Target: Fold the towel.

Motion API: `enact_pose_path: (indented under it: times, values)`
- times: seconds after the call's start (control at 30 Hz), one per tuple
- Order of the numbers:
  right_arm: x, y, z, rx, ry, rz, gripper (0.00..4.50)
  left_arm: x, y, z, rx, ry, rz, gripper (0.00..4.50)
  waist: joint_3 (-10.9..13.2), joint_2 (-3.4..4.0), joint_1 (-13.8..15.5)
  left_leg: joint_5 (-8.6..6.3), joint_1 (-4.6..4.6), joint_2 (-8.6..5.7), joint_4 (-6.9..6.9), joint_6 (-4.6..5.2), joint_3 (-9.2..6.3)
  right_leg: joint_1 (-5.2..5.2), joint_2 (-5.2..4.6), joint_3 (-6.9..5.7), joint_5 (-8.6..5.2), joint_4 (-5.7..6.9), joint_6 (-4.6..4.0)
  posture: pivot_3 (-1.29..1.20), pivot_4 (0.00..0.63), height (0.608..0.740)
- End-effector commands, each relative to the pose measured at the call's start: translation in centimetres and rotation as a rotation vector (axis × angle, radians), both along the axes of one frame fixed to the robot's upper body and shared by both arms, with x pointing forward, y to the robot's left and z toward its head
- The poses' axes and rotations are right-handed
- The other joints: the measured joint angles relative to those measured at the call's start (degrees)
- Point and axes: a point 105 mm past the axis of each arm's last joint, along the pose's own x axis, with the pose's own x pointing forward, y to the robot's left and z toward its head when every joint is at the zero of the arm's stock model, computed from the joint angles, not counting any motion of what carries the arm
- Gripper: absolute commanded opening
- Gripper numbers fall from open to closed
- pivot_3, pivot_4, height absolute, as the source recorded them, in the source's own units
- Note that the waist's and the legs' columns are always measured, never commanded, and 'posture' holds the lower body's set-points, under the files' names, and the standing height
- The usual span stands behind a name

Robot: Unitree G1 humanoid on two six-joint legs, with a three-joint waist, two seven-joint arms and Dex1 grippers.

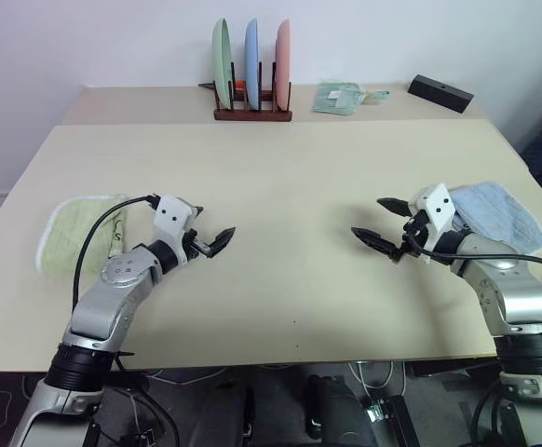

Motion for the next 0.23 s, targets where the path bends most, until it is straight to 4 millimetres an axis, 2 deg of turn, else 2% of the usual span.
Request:
enact_pose_path:
  times: [0.03,0.13,0.23]
  values:
    - [0.1,-0.7,1.3,-0.003,-0.05,-0.023,4.5,0.3,1.3,1.8,0.013,-0.077,0.02,4.47,0.0,0.0,-0.07,0.0,0.0,0.01,0.0,0.0,0.0,0.0,0.0,0.0,0.0,0.0,0.01,0.0,0.15,0.737]
    - [0.5,-0.4,1.4,0.001,-0.044,-0.013,4.5,0.4,1.8,2.1,-0.016,-0.076,0.05,4.47,0.0,0.0,-0.04,0.0,0.0,0.01,0.0,0.0,0.0,0.0,0.0,0.0,0.0,0.02,0.01,0.0,0.15,0.737]
    - [1.3,0.3,1.7,0.01,-0.052,0.005,4.5,0.1,1.4,2.2,-0.055,-0.074,0.052,4.47,0.0,0.0,0.01,0.0,0.0,0.0,0.04,0.0,0.0,0.01,-0.02,0.0,0.0,0.02,0.0,0.0,0.15,0.737]
